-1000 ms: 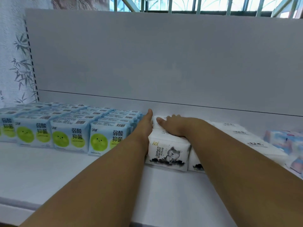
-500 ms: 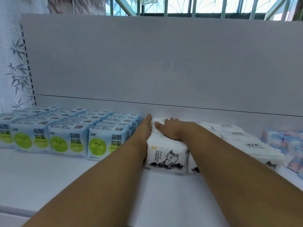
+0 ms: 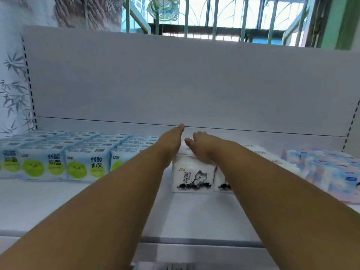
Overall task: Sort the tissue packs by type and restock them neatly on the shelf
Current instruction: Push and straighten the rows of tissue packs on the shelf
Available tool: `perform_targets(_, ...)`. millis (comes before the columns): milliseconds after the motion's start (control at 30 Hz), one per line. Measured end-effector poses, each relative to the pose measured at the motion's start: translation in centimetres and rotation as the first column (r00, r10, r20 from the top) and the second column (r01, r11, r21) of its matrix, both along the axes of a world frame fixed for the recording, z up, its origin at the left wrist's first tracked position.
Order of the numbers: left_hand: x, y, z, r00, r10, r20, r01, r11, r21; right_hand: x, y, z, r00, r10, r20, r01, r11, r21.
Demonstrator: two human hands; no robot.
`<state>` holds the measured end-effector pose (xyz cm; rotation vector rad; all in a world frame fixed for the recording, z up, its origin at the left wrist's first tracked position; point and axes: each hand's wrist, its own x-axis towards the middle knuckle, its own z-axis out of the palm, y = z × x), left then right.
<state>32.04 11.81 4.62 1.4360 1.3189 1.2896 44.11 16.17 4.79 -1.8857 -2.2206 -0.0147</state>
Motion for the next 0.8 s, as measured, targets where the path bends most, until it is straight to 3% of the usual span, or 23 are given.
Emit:
perform_targets(167,1.6,-3.1,0.8,0.939,0.014,-0.343,0.061,0.977,0.205,1.8,-3.0,0.3,0.999,-0.015,-0.037,0.019,0.994,0.109)
perform_targets(233,3.0,-4.2,0.2,0.939,0.098,-0.329,0.002,0.957,0.291,3.1,-4.6,0.7,0.999,0.007,-0.034,-0.002,0.988,0.154)
perform_targets(367,8.2,-6.8,-0.3,0.963,0.076,-0.257,0.039,0.909,0.414,7.0,-7.3,0.7,0.996,0.070,-0.053,-0.059,0.981,0.184)
perform_targets(433,10.4,-7.5,-0.9,0.939,0.133,-0.316,0.031,0.885,0.464,9.7,-9.0,0.4,0.997,0.051,-0.065,-0.037,0.980,0.195)
perform_targets(600,12.2,-8.0,-3.3,0.774,0.321,-0.545,-0.040,0.885,0.463,14.4,-13.9,-1.2,0.996,0.079,-0.045,-0.067,0.969,0.238)
perform_targets(800,18.9,-9.1,-3.3,0.842,0.231,-0.487,0.045,0.870,0.491,18.8,-14.2,-1.6,0.992,0.084,-0.091,-0.051,0.946,0.320)
